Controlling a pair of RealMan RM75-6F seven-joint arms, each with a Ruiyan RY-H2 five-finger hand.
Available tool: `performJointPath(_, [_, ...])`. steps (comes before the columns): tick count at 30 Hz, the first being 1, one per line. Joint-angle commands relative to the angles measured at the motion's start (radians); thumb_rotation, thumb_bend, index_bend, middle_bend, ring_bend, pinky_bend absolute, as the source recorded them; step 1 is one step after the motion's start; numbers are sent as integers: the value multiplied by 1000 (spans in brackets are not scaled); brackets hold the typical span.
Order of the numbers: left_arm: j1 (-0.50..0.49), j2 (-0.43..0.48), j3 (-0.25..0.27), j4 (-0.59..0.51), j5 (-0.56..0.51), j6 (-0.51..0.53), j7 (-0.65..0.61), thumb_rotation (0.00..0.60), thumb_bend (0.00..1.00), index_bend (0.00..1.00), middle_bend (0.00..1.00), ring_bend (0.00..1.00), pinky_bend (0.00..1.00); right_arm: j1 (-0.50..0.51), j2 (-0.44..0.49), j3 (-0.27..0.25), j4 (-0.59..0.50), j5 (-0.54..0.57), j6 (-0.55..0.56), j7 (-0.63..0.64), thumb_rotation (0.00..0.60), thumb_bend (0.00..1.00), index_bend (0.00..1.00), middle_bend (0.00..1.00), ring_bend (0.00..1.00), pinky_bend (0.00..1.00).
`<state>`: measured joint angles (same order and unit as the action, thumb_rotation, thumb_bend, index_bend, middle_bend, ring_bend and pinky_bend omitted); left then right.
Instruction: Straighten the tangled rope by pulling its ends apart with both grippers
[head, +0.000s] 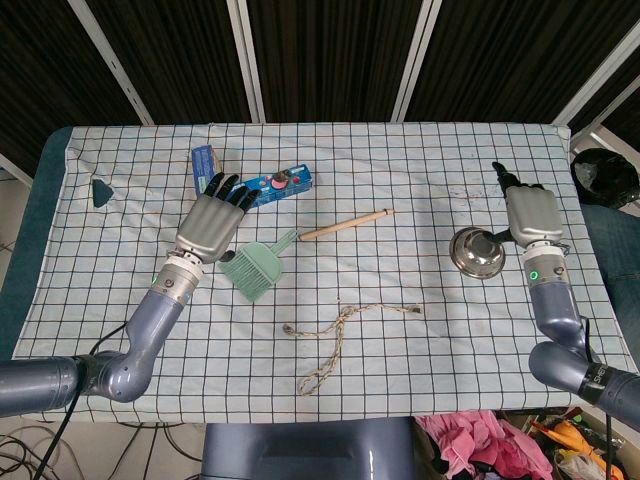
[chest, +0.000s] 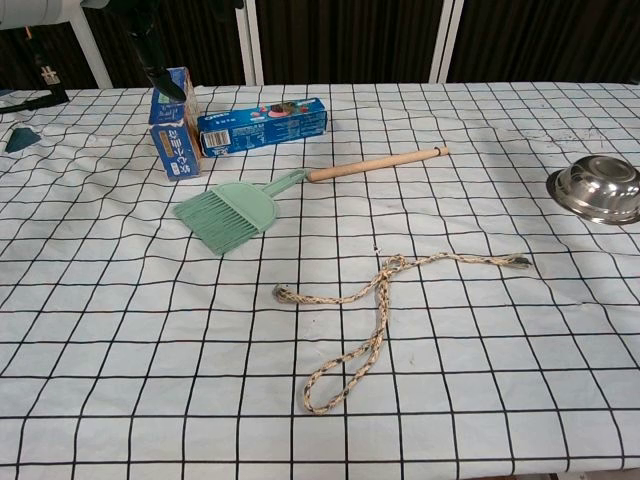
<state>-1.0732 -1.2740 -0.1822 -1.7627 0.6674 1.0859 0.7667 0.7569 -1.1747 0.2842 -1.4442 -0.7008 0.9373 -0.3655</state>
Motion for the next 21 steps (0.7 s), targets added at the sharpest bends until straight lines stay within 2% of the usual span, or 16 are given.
performJointPath(1, [4,10,-1,-6,2,-3,-5,600,38,109,152,14,40,0,1,-1,0,4,-2,0,600,92,26,177,329,263])
performJointPath(11, [26,45,24,-41,23,4,-1,600,38,98,151,14,40,10,-7,-6,-13,5,-7,-10,600,92,26,181,329,263])
performJointPath(17, [36,72,16,-80,32,11,-17,600,38,89,149,14,40,14,-6,-14,-54,5,-7,-23,600,92,26,181,330,263])
performJointPath(21, [55,95,33,-127,59,34,-11,600,39,88,147,14,40,19,-2,-24,-85,2,6,-50,600,93,26,183,330,263])
